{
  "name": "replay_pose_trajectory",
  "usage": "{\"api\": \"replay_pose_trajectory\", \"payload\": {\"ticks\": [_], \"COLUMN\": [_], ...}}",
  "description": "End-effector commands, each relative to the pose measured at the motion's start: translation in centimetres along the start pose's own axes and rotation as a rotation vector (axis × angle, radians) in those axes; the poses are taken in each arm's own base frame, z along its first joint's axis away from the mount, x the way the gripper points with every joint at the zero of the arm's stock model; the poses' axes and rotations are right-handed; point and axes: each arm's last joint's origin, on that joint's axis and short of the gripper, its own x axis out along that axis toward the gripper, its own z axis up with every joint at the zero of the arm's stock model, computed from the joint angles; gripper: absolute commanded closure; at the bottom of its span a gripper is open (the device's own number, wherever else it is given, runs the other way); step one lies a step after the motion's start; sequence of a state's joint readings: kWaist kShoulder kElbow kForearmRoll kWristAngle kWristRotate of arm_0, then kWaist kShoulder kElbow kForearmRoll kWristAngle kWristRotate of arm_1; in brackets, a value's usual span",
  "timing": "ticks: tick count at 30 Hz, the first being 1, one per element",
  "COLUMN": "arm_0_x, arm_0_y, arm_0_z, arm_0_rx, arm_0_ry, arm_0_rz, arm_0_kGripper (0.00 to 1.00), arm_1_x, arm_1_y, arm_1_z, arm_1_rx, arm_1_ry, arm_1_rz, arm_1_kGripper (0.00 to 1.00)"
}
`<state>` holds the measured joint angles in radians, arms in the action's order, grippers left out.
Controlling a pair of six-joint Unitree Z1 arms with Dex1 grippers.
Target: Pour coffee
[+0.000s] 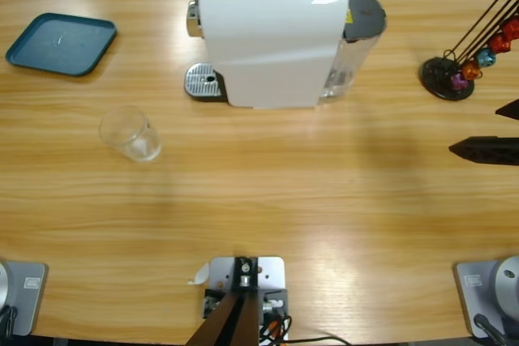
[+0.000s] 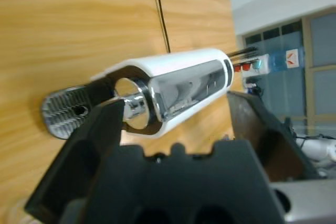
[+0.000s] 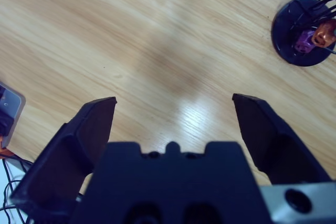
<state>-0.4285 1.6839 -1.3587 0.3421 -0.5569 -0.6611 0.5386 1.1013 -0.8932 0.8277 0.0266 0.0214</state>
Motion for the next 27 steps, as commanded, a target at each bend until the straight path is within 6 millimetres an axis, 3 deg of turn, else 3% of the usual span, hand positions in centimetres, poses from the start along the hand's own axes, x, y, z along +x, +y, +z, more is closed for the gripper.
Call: {"api": "replay_pose_trajectory", "payload": {"ticks": [1,5,8,10,12,19,20,22,27], "arm_0_x": [4.3,4.4,4.3,4.0,3.9,4.2,4.2,4.2,4.4], "arm_0_y": [1.5,1.4,1.4,1.3,1.3,1.7,1.7,1.7,1.7], "arm_0_z": [-0.4,-0.7,-0.9,-1.0,-1.1,-1.6,-1.7,-1.7,-1.9], "arm_0_rx": [-0.073,-0.08,-0.087,-0.087,-0.096,-0.121,-0.122,-0.121,-0.119], "arm_0_ry": [0.113,0.122,0.127,0.127,0.126,0.144,0.147,0.149,0.162], "arm_0_rz": [0.003,0.004,0.008,0.008,0.01,0.022,0.021,0.02,0.015], "arm_0_kGripper": [0.23,0.238,0.438,0.487,0.639,0.651,0.714,0.954,0.992], "arm_1_x": [0.8,0.9,0.8,0.8,0.8,0.7,0.8,0.8,0.7], "arm_1_y": [0.0,0.0,0.0,0.0,0.0,0.0,0.0,0.0,0.0], "arm_1_z": [0.2,0.2,0.1,0.2,0.1,0.1,0.1,0.1,0.1], "arm_1_rx": [0.007,0.007,0.006,0.006,0.006,0.006,0.006,0.006,0.006], "arm_1_ry": [0.05,0.051,0.048,0.048,0.047,0.046,0.047,0.047,0.045], "arm_1_rz": [-0.016,-0.016,-0.016,-0.016,-0.016,-0.016,-0.016,-0.016,-0.016], "arm_1_kGripper": [0.0,0.0,0.0,0.0,0.0,0.0,0.0,0.0,0.0]}}
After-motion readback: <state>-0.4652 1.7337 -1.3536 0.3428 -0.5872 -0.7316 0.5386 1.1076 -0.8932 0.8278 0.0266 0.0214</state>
